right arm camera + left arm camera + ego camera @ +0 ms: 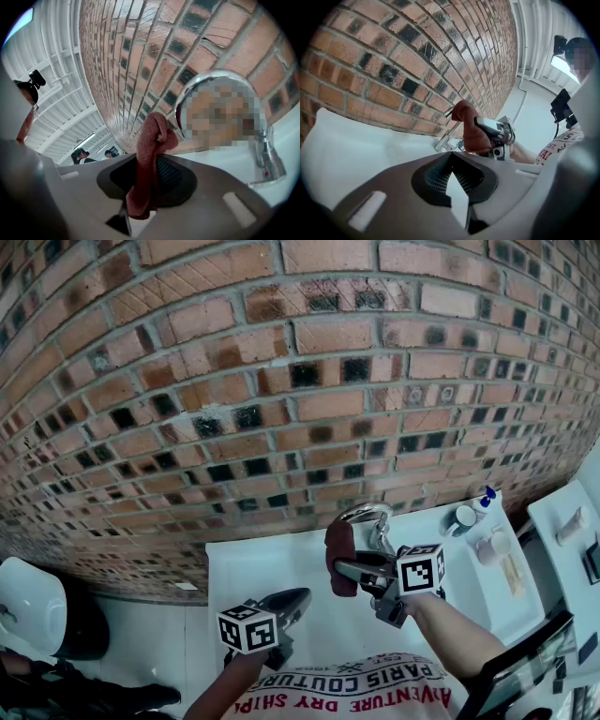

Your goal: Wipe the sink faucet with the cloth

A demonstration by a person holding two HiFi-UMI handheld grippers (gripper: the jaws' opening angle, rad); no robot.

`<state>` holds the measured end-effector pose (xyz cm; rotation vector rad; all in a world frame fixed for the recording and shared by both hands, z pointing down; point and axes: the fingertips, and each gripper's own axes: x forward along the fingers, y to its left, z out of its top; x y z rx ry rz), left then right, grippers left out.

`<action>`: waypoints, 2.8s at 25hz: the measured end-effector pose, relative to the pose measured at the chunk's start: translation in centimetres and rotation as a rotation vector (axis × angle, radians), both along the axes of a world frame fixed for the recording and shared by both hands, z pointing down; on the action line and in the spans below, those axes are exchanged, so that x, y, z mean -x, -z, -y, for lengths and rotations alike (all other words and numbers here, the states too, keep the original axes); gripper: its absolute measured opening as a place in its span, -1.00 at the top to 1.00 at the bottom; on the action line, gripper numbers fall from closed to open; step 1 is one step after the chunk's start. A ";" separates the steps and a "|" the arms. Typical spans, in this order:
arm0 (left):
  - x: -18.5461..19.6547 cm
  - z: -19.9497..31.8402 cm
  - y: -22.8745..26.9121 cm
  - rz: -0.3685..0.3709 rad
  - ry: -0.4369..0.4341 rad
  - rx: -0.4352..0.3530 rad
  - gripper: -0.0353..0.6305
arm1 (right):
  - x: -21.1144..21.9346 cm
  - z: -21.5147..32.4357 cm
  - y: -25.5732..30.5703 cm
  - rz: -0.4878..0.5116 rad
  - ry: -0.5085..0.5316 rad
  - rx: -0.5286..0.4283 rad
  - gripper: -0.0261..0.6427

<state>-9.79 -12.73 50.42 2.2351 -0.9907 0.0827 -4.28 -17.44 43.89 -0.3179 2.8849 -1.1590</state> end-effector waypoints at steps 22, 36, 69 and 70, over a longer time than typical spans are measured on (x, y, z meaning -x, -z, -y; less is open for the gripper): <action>0.9 0.4 -1.7 -0.042 0.017 0.046 0.88 | 1.9 4.5 -3.1 -0.006 -0.078 0.110 0.64; 0.0 0.0 -1.0 -0.032 -0.004 0.032 0.88 | -1.1 5.8 1.8 0.072 -0.137 0.025 0.64; -1.2 -0.5 -1.9 -0.012 -0.033 0.055 0.88 | -13.4 11.2 -9.9 -0.038 -0.482 0.264 0.64; -1.2 -0.5 -1.9 -0.012 -0.032 0.054 0.88 | -13.5 11.1 -9.8 -0.042 -0.481 0.260 0.64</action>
